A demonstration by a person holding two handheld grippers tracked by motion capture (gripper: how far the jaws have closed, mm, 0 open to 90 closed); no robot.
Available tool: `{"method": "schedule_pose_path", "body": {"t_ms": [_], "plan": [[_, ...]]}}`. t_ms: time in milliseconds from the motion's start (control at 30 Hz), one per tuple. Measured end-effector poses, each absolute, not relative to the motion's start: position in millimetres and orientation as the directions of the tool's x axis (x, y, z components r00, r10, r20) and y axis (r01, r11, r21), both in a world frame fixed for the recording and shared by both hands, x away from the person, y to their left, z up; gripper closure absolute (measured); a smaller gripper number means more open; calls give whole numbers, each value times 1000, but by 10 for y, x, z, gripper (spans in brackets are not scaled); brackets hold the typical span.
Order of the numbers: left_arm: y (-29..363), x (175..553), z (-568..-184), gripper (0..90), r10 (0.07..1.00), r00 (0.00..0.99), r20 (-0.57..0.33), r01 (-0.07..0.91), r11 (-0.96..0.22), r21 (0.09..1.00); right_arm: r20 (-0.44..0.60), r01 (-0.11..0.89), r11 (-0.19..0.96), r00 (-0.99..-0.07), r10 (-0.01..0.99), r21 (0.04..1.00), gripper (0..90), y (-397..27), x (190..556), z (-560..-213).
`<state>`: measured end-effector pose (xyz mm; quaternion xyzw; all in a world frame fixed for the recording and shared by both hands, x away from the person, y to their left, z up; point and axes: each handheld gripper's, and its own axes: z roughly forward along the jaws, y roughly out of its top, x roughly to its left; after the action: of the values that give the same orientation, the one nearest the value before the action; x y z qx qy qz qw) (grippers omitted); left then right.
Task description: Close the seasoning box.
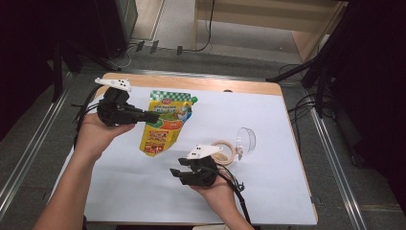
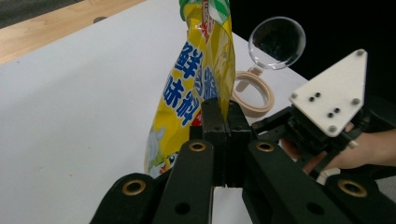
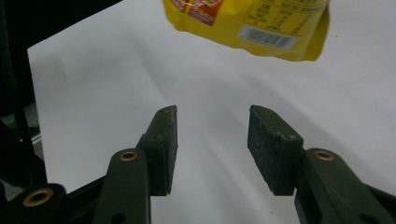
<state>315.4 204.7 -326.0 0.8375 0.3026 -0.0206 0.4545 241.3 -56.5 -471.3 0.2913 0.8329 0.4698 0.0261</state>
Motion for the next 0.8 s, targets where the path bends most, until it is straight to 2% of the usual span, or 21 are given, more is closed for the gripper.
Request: {"method": "schedule_pose_path", "body": {"t_ms": [233,367,467,600,800], "plan": [[2025,2988,-3162,900,450,836,-314,508,-420,752,202,443,380,-824,529,812,567,-541,2440,-4732],[2003,2912,-3124,900,426,847,-319,499,-425,756,184,429,385,-827,531,817,646,-500,2438,-4750],[1980,2860,-3093,900,418,851,-317,491,-422,762,157,411,391,-827,540,824,764,-479,2427,-4781],[1947,2788,-3044,900,390,861,-326,482,-422,768,150,416,385,-815,559,824,843,-459,2430,-4827],[1922,2712,-2981,900,341,873,-349,473,-414,778,208,464,323,-780,590,825,850,-487,2475,-4911]]}}
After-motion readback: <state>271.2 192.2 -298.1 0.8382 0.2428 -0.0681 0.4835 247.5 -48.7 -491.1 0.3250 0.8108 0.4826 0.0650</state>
